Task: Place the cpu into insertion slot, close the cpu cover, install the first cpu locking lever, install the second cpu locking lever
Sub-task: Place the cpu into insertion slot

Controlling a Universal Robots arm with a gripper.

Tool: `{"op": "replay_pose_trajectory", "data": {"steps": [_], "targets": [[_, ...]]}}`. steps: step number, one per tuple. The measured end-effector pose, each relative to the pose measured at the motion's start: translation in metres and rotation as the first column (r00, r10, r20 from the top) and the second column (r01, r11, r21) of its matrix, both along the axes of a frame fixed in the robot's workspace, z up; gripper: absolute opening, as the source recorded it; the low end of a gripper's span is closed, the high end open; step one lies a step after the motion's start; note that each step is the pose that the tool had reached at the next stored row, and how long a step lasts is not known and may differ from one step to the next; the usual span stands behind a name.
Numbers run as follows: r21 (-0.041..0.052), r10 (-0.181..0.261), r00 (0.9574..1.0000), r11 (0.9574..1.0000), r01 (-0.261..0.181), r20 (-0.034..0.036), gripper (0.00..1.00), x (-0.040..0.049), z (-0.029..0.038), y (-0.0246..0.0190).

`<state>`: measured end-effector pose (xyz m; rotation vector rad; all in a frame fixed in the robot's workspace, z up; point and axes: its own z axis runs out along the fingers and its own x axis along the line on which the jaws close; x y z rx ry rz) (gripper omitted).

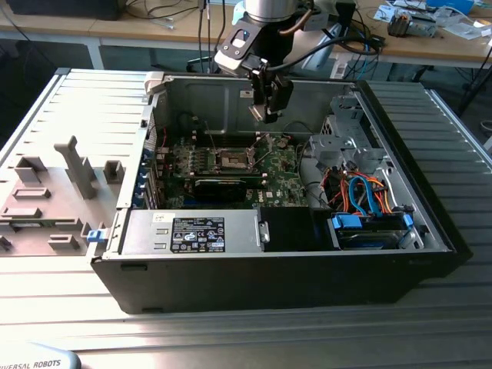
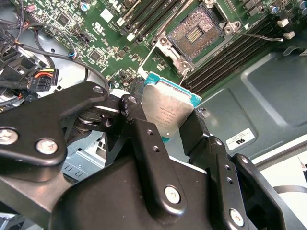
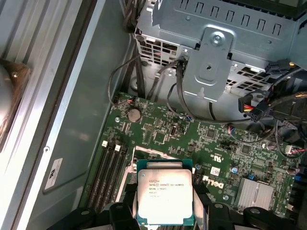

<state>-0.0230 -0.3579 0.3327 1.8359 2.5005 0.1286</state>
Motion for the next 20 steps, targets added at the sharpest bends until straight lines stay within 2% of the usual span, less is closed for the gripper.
{"op": "replay_pose_trajectory", "data": {"steps": [20], "targets": [[0.0000,-0.031,0.9995,0.9995,0.031,0.0000,0.54,0.0000,0.0000,0.0000]]}}
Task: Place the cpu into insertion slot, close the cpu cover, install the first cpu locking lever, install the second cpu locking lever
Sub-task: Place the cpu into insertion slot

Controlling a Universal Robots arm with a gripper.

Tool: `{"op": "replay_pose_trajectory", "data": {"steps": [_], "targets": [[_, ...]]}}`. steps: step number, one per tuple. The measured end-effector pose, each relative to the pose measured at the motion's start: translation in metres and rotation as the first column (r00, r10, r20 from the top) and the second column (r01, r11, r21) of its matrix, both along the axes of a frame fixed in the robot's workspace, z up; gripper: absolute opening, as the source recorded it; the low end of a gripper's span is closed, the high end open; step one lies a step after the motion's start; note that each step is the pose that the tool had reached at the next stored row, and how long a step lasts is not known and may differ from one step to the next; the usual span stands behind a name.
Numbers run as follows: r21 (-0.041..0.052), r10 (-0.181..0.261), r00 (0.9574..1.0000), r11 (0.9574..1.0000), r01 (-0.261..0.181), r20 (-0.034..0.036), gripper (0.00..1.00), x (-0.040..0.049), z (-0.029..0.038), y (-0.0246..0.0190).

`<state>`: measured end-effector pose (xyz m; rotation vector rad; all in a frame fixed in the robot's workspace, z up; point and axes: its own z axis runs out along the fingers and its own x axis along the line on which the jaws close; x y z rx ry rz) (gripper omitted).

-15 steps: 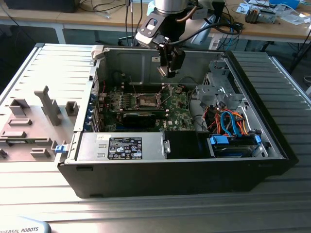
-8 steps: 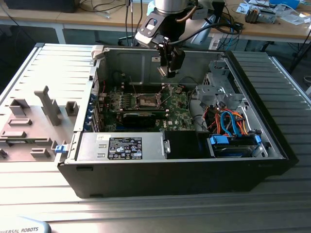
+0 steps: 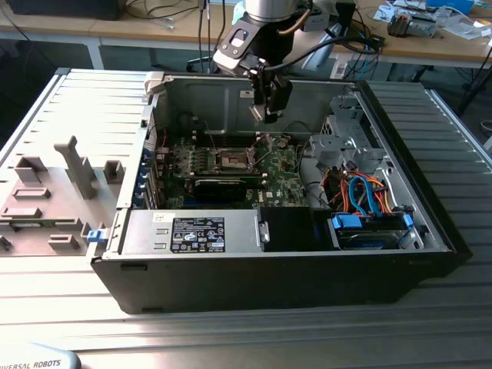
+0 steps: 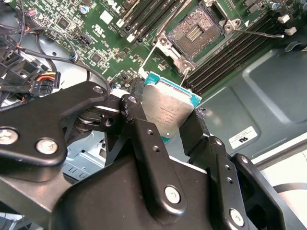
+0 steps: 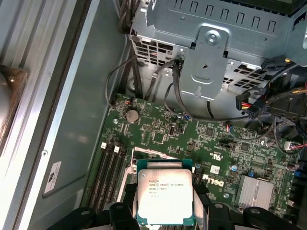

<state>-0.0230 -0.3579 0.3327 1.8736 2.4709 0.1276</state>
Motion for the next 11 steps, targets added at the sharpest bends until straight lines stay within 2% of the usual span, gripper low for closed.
{"op": "replay_pose_trajectory", "data": {"steps": [11], "targets": [[0.0001,-0.018,0.9998,0.9998,0.018,0.0000,0.54,0.0000,0.0000,0.0000]]}}
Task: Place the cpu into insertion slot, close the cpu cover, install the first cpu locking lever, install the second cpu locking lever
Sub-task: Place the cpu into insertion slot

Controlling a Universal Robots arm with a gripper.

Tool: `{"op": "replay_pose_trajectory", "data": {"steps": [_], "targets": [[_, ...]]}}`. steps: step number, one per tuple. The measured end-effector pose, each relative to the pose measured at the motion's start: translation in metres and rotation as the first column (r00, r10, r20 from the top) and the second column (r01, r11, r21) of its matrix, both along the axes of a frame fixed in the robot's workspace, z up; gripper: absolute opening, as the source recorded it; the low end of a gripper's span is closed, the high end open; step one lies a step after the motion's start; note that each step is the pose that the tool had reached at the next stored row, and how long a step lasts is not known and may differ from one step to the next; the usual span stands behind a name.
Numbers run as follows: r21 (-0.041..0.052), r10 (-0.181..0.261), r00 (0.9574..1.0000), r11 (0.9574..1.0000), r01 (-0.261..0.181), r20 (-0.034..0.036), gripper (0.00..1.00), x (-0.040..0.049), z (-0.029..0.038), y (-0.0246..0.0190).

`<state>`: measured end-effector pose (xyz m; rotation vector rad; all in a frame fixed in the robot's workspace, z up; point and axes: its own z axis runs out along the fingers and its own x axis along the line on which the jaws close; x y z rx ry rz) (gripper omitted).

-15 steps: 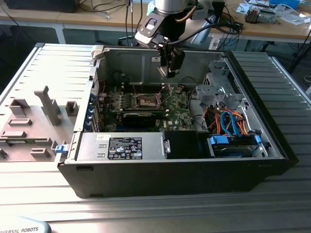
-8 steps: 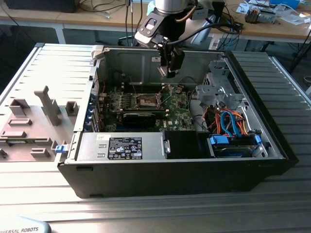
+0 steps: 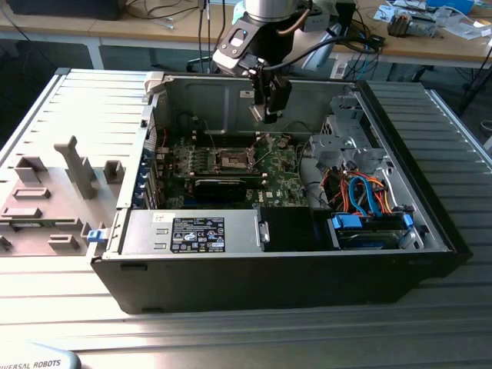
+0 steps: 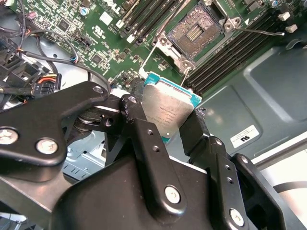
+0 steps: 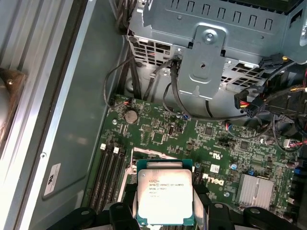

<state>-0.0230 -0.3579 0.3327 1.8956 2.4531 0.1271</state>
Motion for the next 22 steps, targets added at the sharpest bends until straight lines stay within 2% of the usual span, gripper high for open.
{"op": "replay_pose_trajectory", "data": {"steps": [22], "targets": [[-0.0001,-0.030,0.9995,0.9995,0.030,0.0000,0.54,0.0000,0.0000,0.0000]]}}
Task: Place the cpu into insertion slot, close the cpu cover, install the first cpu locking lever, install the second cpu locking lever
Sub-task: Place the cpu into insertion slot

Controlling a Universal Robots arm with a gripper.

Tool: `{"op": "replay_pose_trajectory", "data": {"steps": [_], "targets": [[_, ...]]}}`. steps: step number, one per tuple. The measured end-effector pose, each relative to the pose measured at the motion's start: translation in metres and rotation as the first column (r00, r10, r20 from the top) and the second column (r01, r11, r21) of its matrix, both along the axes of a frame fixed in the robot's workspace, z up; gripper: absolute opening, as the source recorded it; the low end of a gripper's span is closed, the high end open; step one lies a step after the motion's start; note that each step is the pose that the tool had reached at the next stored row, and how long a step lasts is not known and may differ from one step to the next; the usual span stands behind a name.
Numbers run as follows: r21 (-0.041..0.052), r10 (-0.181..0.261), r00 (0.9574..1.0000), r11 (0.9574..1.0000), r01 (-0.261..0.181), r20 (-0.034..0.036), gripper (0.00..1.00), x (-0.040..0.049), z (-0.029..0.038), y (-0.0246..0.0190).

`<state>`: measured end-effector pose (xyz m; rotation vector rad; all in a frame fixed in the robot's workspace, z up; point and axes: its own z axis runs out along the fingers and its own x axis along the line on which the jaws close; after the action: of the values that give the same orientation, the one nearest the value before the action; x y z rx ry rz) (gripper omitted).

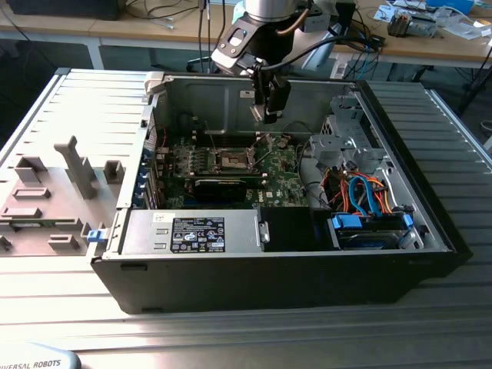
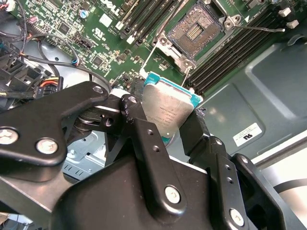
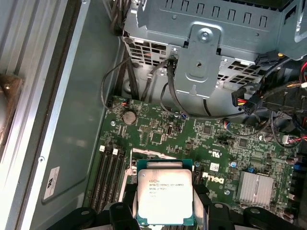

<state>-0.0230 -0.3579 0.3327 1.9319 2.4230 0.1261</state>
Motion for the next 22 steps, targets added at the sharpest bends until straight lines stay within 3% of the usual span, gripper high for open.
{"op": "replay_pose_trajectory", "data": {"steps": [22], "targets": [[0.0000,-0.029,0.9996,0.9996,0.029,-0.0001,0.54,0.0000,0.0000,0.0000]]}}
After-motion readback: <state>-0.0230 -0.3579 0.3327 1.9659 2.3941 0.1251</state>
